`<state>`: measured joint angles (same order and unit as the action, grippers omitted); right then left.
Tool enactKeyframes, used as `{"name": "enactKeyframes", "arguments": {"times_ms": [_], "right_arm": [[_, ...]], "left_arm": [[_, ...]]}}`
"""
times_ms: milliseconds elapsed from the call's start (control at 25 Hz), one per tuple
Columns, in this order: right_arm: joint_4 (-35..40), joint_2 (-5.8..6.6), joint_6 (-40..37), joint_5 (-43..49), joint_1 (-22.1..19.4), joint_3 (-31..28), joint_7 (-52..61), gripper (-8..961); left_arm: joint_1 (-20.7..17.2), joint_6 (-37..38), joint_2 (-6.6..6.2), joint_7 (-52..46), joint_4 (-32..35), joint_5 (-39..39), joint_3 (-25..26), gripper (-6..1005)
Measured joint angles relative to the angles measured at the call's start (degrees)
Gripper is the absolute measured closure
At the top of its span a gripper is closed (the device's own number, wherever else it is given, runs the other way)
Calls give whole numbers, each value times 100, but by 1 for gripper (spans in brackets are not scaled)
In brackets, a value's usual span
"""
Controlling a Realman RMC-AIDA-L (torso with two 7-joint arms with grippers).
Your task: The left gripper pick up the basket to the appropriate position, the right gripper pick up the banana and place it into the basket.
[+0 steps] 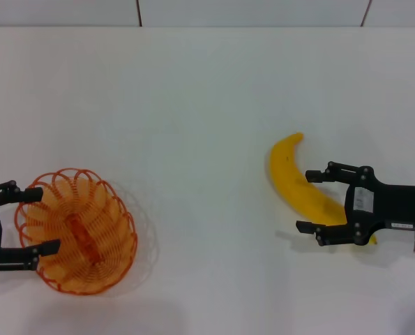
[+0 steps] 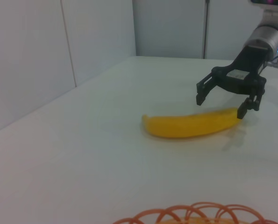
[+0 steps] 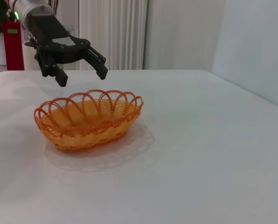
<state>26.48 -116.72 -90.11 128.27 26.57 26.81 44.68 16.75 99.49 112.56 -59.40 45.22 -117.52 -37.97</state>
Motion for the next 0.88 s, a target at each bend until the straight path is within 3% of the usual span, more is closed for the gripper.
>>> {"name": "enactKeyframes", "arguments": {"times_ms": [680, 880], "right_arm": [[-21, -9, -39, -21, -10, 1, -35, 61], [-21, -3, -65, -127, -20, -31, -27, 61]], "left_arm": [[-13, -12, 42, 81, -69, 37, 13, 92], [85, 118, 89, -635, 52, 990, 222, 92]]}}
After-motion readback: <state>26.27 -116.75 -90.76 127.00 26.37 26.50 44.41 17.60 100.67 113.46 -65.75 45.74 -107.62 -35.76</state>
